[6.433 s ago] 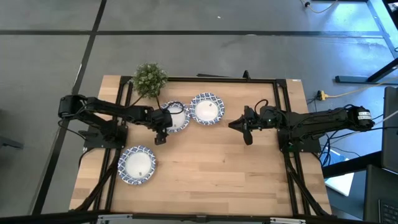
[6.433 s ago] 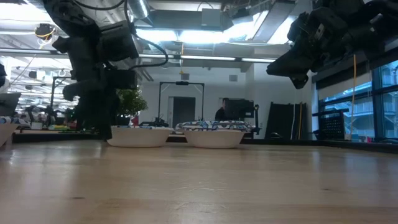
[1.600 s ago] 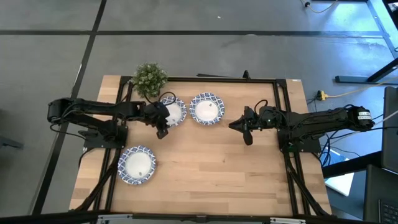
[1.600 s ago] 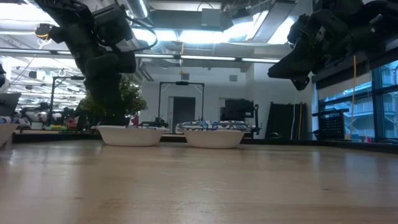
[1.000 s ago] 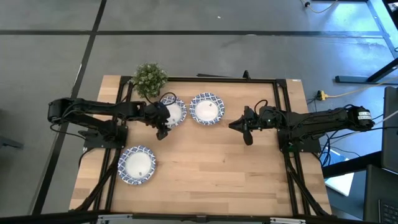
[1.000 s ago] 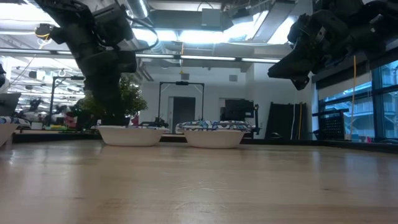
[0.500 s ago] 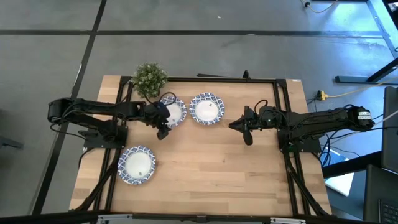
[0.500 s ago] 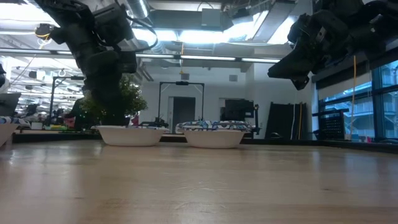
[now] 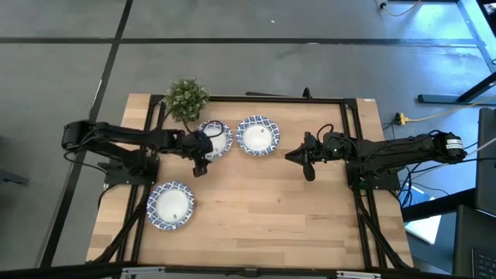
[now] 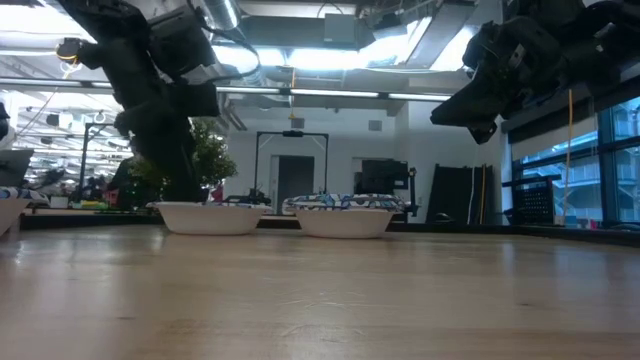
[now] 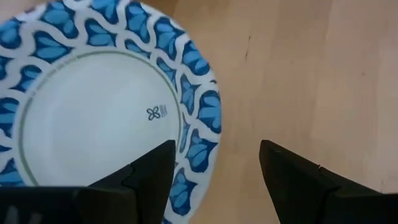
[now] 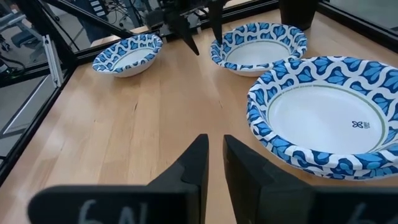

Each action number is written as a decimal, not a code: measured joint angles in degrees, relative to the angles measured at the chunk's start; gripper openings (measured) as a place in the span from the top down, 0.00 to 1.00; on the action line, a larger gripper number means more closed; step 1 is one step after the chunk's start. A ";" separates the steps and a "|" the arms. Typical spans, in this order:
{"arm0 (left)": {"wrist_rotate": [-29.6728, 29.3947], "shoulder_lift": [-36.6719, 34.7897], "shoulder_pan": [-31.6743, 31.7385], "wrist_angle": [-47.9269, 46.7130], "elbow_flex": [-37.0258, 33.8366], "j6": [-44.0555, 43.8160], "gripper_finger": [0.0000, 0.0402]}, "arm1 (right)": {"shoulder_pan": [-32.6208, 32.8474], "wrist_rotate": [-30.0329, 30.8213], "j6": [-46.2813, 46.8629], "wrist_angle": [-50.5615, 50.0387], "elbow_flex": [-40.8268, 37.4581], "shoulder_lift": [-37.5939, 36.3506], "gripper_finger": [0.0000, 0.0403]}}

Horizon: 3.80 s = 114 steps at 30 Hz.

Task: Nest bowls inside each other
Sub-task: Stack the white bowl on the other white bowl

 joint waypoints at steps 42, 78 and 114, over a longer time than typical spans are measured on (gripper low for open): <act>-4.13 8.32 0.11 2.28 0.01 -1.49 0.98 | 0.00 0.02 0.07 -0.03 0.00 0.00 0.87; 0.21 8.28 1.99 6.81 19.64 10.22 1.00 | -0.02 0.02 0.03 -0.33 0.00 0.00 0.87; 0.42 30.21 2.25 8.87 30.85 16.66 0.90 | 0.00 0.00 1.48 0.00 0.00 0.00 0.87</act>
